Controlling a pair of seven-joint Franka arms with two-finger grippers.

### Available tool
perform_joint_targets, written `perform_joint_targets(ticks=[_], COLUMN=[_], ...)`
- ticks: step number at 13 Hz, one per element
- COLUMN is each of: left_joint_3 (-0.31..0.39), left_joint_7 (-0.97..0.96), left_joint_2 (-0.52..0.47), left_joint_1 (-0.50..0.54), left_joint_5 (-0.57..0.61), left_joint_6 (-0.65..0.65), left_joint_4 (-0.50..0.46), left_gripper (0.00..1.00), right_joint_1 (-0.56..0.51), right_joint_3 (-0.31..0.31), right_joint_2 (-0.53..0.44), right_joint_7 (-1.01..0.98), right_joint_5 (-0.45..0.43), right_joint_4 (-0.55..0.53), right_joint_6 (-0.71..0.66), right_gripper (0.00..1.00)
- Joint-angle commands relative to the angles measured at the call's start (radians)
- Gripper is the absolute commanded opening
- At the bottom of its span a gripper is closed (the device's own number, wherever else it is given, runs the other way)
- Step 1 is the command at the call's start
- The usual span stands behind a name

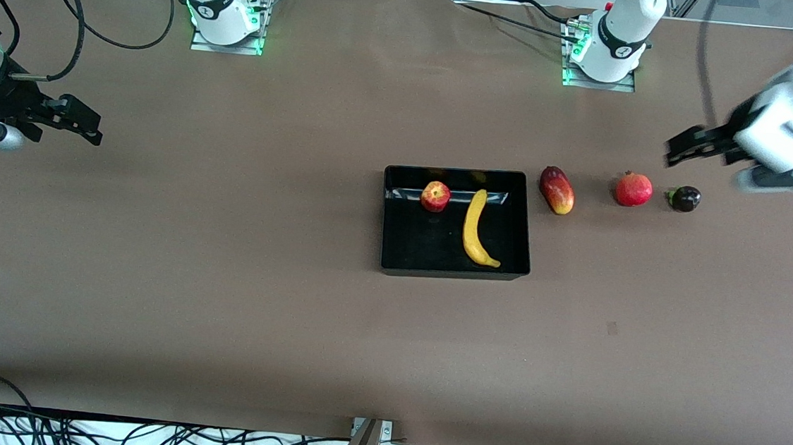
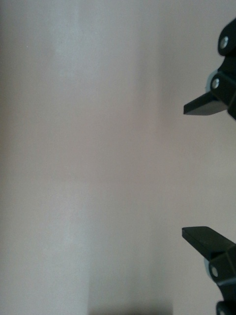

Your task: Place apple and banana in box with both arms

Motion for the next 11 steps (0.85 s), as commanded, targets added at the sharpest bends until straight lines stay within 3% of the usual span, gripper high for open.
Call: perform_joint_targets(ticks=[1,8,11], left_joint_3=[0.038,0.032,0.009], left_joint_7=[0.149,0.151,0.148], left_joint_2=[-0.033,-0.039,-0.050], left_joint_1=[0.006,0.022,0.017], left_joint_5=[-0.013,0.028,0.042], left_joint_6=[-0.017,-0.018,-0.023], left_joint_4=[0.001,0.107,0.107], left_gripper=[1.00,1.00,1.00], right_joint_1=[-0.003,-0.003,-0.003], right_joint_3=[0.004,0.004,0.004], right_joint_2=[0.001,0.001,0.001], right_joint_7=[0.004,0.004,0.006], right_joint_5=[-0.006,-0.006,-0.006], right_joint_4=[0.009,0.009,0.009], right_joint_6=[-0.003,-0.003,-0.003], right_gripper=[1.00,1.00,1.00])
